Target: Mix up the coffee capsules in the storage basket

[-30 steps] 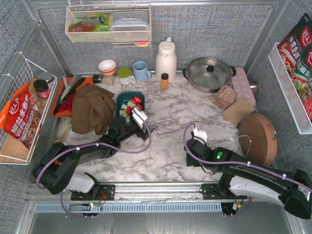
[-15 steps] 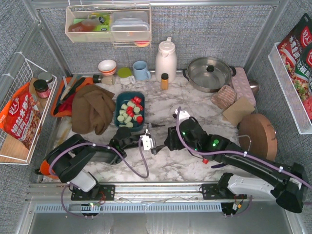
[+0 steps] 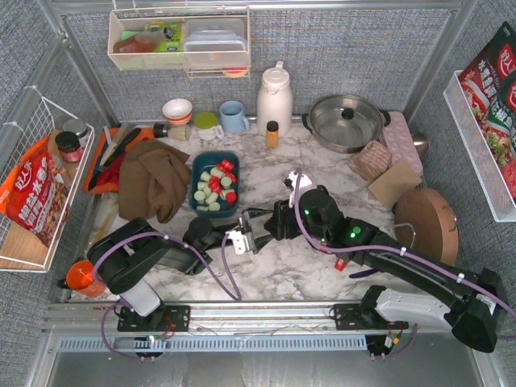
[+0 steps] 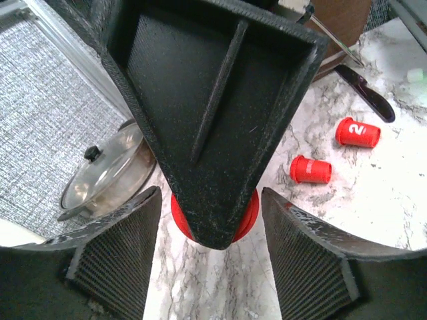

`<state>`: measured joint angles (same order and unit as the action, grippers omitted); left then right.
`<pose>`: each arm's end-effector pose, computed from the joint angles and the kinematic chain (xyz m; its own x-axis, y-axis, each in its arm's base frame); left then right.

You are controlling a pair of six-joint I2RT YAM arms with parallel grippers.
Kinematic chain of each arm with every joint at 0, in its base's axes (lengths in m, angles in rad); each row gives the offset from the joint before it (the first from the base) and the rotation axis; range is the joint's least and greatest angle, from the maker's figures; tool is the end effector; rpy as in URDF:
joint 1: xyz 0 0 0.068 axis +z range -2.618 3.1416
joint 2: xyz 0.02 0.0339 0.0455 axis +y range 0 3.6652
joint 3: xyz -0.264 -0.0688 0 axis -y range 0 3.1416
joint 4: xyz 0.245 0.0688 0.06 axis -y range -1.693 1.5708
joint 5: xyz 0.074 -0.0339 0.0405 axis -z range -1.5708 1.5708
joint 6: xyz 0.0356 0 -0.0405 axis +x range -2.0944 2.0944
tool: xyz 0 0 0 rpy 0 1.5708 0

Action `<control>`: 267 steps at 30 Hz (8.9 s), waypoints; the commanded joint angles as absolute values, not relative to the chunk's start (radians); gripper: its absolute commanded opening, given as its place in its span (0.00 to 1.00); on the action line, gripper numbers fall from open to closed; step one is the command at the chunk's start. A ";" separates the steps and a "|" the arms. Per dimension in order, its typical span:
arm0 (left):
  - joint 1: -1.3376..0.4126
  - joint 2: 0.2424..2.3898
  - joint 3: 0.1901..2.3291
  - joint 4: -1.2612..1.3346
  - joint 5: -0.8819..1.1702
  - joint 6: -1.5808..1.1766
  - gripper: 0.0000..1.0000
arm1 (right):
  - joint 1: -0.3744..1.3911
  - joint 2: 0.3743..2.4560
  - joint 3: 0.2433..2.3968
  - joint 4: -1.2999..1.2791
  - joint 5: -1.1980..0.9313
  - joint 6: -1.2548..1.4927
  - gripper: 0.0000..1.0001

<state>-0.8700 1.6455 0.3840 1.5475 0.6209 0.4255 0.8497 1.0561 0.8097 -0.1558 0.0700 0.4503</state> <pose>0.1584 -0.2199 0.1907 0.5709 -0.1560 -0.8061 0.8190 0.1782 0.5455 0.1623 0.1809 0.2989 -0.5403 0.0430 -0.8404 -0.5238 0.7644 0.3759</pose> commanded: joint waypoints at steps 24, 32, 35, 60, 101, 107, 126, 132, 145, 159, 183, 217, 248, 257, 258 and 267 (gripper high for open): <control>-0.880 1.662 0.363 1.643 0.543 0.433 0.40 | 0.792 1.052 0.813 -0.105 0.039 0.499 0.57; -0.866 1.667 0.349 1.647 0.330 0.403 0.37 | 0.776 1.002 0.872 -0.223 0.209 0.388 0.59; -0.811 1.645 0.351 1.622 0.178 0.326 0.38 | 0.769 1.003 0.884 -0.298 0.330 0.372 0.59; -0.626 1.456 0.541 0.596 -0.161 -0.079 0.51 | 0.604 1.253 0.779 -0.456 0.525 0.566 0.62; -0.774 1.466 0.388 1.158 0.401 0.444 0.99 | 0.600 1.051 0.659 -0.259 -0.021 0.473 0.31; -0.862 1.568 0.436 1.271 0.489 0.532 0.99 | 0.623 1.011 0.668 -0.143 -0.185 0.508 0.30; -0.919 1.679 0.446 1.563 0.579 0.441 0.90 | 0.686 0.942 0.613 -0.007 -0.173 0.514 0.31; -0.920 1.686 0.450 1.566 0.584 0.441 0.60 | 0.687 0.935 0.612 -0.008 -0.161 0.509 0.31; -0.869 1.637 0.408 1.489 0.318 0.399 0.36 | 0.684 0.877 0.680 -0.207 0.060 0.450 0.61; -0.622 1.510 0.591 0.691 -0.131 0.011 0.37 | 0.673 0.928 0.741 -0.665 0.663 0.739 0.61; -0.620 1.383 0.508 0.751 -0.231 -0.049 0.99 | 0.664 1.107 0.595 -0.798 0.529 1.143 0.59; -0.642 1.375 0.480 0.914 0.172 0.109 0.99 | 0.664 0.948 0.615 -0.484 0.305 0.622 0.35; -0.939 1.671 0.437 1.649 0.557 0.442 0.99 | 0.666 0.881 0.594 0.143 -0.115 0.686 0.35; -0.942 1.661 0.425 1.648 0.566 0.451 0.64 | 0.666 0.881 0.583 0.152 -0.129 0.699 0.35; -0.942 1.661 0.424 1.648 0.564 0.452 0.62 | 0.665 0.881 0.583 0.151 -0.130 0.698 0.35; -0.942 1.661 0.422 1.647 0.545 0.460 0.49 | 0.665 0.883 0.588 0.135 -0.133 0.703 0.39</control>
<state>-0.9413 1.6638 0.4252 1.5986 0.5503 0.4603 0.6659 0.8829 0.5838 0.1005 -0.1207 0.6975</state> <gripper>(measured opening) 0.537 0.430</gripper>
